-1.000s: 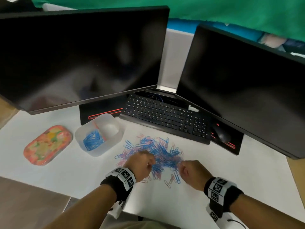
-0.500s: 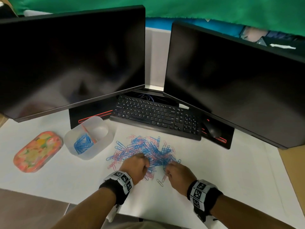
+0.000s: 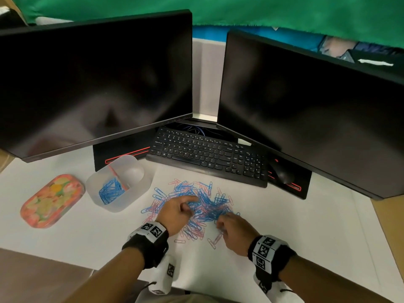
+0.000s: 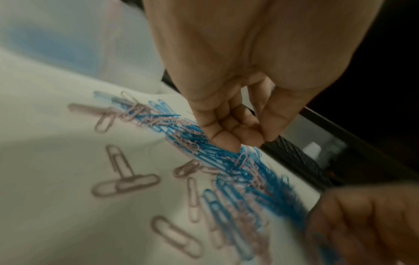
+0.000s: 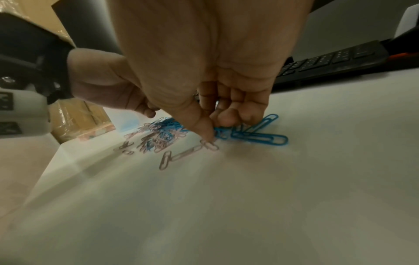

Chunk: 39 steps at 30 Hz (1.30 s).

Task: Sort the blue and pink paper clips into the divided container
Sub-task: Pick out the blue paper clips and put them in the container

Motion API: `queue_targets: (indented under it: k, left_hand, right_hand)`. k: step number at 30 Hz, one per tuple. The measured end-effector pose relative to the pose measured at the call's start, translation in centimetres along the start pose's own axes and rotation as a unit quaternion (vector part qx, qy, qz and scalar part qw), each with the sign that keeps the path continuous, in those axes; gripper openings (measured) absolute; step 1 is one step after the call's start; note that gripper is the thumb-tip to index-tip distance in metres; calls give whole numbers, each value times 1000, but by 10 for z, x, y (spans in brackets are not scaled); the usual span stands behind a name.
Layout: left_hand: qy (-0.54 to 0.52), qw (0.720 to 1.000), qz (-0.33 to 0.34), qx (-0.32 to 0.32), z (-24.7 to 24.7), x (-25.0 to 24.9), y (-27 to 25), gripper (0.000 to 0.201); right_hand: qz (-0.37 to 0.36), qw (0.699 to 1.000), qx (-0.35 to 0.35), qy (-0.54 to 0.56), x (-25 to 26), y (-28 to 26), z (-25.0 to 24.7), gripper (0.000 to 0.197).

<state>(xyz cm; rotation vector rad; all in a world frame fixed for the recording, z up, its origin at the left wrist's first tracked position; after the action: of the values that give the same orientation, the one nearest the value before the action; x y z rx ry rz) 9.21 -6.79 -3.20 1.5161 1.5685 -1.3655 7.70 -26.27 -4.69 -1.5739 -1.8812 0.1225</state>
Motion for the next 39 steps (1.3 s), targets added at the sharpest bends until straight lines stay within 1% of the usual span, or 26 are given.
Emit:
queue_targets:
  k: [1,3,5,6,7,9,10,11,12,13,15,16,17,18,20,21,22,23,24,26,28,30,32,34,37,39]
  left_hand:
    - [-69,997,-25,-7,-1,-2,-1,38]
    - [-206,977,-52,-17,-2,-7,-1,33]
    - [-296,953,-57,-25,-1,-11,2,30]
    - [-322,944,-62,-31,0,-12,3,29]
    - [-340,937,-71,-36,1,-11,4,27]
    - [-371,924,-88,-39,5,-12,6,21]
    - [-382,918,-98,-38,7,-13,7,18]
    - [-381,918,-107,-37,9,-15,8,17]
    - [-364,924,-115,-34,11,-15,10,17]
    - [-328,937,-117,-24,13,-15,13,21]
    - [-206,972,-111,18,21,-16,17,35]
    - [-157,981,-107,42,27,-19,19,41]
    - [-136,983,-107,60,34,-21,20,45]
    - [-139,981,-117,70,41,-22,21,47]
    - [-164,974,-142,72,51,-24,22,46]
    - [-147,977,-142,69,53,-23,24,43]
    - [-90,986,-126,67,54,-21,26,39]
    - [-13,992,-106,65,54,-20,28,34]
    - [73,991,-85,66,54,-21,28,29]
    - [199,976,-53,76,57,-24,27,24]
    - [292,950,-21,104,66,-28,25,26]
    - [371,919,-5,132,72,-29,26,24]
    - [404,903,-7,142,74,-28,29,20]
    - [415,897,-8,149,75,-26,30,16]
    - [424,893,1,154,70,-27,28,18]
    - [438,886,18,152,68,-27,27,22]
  right_hand:
    - [-2,1000,-3,22,-2,0,-2,23]
    - [1,995,-4,101,-3,2,-9,20]
    - [41,976,3,212,-8,6,-16,12]
    - [78,954,12,290,-12,8,-19,10]
    - [122,918,16,378,-18,10,-22,10]
    - [203,827,15,524,-31,14,-23,11]
    - [230,792,12,565,-37,14,-24,13]
    - [248,770,9,588,-42,14,-25,19]
    - [254,758,7,601,-44,14,-26,23]
    - [253,754,7,606,-46,15,-28,24]
    - [241,762,9,601,-48,16,-31,24]
    - [230,776,8,588,-50,18,-33,23]
    - [215,802,5,557,-50,18,-36,22]
    - [193,840,4,508,-49,19,-39,23]
    - [159,917,-2,365,-46,14,-43,22]
    - [145,948,-16,284,-45,10,-43,18]
    - [127,967,-32,217,-45,5,-41,11]
    - [105,979,-39,168,-43,-1,-39,4]
    - [82,988,-39,124,-41,-6,-35,6]
    - [42,997,-30,49,-40,-12,-23,19]
    - [24,999,-42,16,-37,-15,-18,22]
    - [19,998,-52,12,-32,-15,-18,18]
    - [24,998,-53,9,-30,-12,-19,14]
    - [32,998,-46,11,-31,-10,-19,14]
    - [31,999,-27,23,-35,-9,-17,17]
    - [30,998,-19,55,-40,-9,-18,19]
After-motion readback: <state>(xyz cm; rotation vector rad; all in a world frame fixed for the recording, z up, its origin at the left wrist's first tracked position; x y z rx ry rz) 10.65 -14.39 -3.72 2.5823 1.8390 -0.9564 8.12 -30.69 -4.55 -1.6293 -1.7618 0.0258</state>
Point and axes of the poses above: each hand's wrist, its own y-axis towards the middle knuckle, its own z-axis out of the palm, x = y × z, the point moved 5 cm from there along y, towards the middle knuckle, and after that the axes turned 10 degrees about z, right-handed, at the moved point
